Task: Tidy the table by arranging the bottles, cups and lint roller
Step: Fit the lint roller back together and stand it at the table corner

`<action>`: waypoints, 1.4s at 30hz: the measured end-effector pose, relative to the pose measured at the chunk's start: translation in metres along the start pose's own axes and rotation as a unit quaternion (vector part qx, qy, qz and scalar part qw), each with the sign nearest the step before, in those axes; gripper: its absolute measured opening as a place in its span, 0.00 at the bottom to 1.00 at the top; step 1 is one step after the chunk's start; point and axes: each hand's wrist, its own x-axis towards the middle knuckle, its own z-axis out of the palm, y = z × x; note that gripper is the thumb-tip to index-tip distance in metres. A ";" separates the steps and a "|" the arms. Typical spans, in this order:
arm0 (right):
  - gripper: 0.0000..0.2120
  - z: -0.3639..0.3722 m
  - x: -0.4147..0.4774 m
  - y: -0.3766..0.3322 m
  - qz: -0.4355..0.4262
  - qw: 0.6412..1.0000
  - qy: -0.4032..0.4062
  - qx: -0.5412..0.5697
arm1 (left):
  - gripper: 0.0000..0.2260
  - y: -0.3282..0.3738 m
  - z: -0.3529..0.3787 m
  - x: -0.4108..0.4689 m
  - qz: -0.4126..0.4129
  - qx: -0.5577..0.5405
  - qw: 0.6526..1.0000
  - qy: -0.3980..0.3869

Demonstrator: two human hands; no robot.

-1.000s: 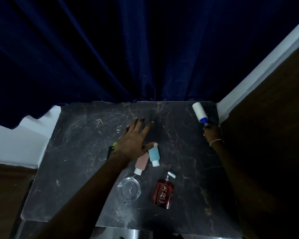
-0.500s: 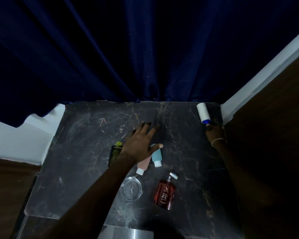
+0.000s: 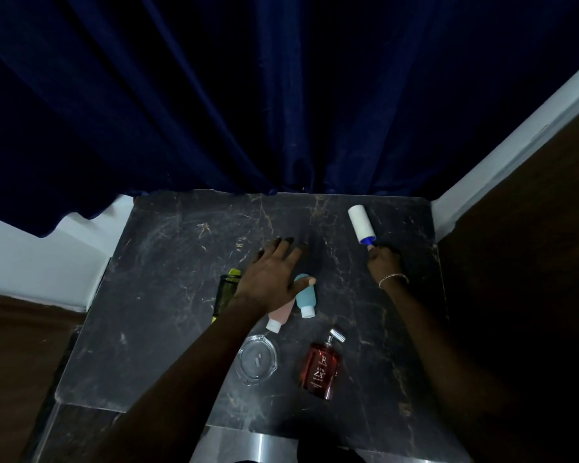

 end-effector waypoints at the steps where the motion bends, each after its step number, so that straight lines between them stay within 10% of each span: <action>1: 0.20 -0.001 -0.001 -0.001 -0.002 1.000 -0.005 -0.009 | 0.35 0.000 0.001 0.000 0.000 0.000 1.000 -0.001; 12: 0.20 0.041 -0.048 -0.027 -0.103 0.987 -0.081 -0.089 | 0.35 -0.001 -0.001 0.001 -0.004 0.012 1.000 0.011; 31: 0.18 -0.059 0.035 0.026 0.061 0.998 0.015 -0.023 | 0.36 -0.011 -0.006 -0.002 -0.014 0.024 1.000 0.009; 42: 0.19 -0.026 -0.024 -0.016 -0.023 0.995 0.008 -0.093 | 0.35 -0.003 -0.011 0.001 -0.012 0.033 0.999 0.000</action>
